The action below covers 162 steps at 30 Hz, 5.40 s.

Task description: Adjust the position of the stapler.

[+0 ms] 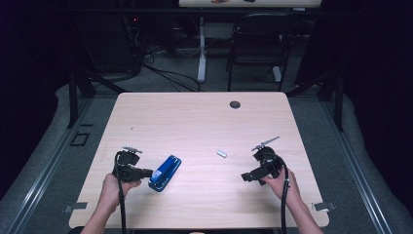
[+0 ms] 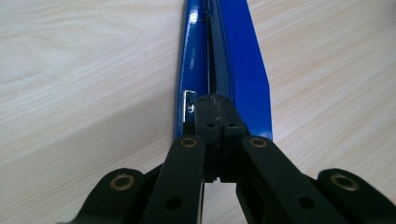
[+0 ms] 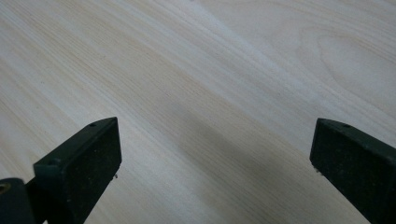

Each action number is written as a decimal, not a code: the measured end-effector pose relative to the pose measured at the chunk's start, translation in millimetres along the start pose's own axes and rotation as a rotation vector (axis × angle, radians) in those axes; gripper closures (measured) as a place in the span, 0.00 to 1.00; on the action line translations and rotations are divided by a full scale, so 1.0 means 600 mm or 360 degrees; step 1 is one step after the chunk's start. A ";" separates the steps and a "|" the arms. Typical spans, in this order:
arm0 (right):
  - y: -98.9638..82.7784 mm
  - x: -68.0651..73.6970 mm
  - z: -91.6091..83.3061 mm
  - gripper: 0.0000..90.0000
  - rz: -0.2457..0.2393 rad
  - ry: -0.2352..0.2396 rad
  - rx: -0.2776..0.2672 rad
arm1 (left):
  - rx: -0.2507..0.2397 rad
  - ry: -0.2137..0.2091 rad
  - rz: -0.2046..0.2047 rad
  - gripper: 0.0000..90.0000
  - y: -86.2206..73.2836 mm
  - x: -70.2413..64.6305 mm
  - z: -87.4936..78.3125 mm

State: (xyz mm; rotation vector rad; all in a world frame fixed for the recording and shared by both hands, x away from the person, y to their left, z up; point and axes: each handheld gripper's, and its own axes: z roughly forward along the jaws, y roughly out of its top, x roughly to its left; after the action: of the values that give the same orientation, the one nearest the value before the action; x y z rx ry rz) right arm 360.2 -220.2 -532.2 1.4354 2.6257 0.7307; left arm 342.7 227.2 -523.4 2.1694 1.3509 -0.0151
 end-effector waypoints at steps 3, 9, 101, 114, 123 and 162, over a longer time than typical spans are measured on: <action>0.000 -0.001 0.000 0.02 0.0002 0.0000 0.0016 | 0.0012 -0.0053 0.0003 1.00 0.000 -0.002 0.003; 0.000 -0.001 0.000 0.02 0.0000 0.0001 0.0025 | 0.0054 0.0014 0.0017 1.00 0.000 -0.002 0.006; 0.002 0.005 0.004 0.06 0.0009 0.0042 0.0029 | 0.0280 -0.0043 0.0074 1.00 -0.001 -0.015 0.057; 0.003 0.005 0.003 0.07 -0.0001 0.0042 0.0034 | 0.0272 -0.0155 0.0127 1.00 0.000 -0.031 0.066; 0.004 0.005 0.003 0.07 0.0000 0.0045 0.0032 | 0.0225 -0.0121 0.0161 1.00 0.004 -0.041 0.065; 0.009 0.015 -0.006 0.12 0.0007 0.0121 -0.0075 | 0.0307 -0.0157 0.0400 1.00 0.018 -0.092 0.109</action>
State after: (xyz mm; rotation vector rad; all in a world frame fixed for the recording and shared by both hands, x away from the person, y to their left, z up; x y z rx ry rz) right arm 358.4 -211.7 -525.2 1.4289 2.6423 0.8580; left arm 343.1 147.6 -556.5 2.4518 1.0512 -0.1589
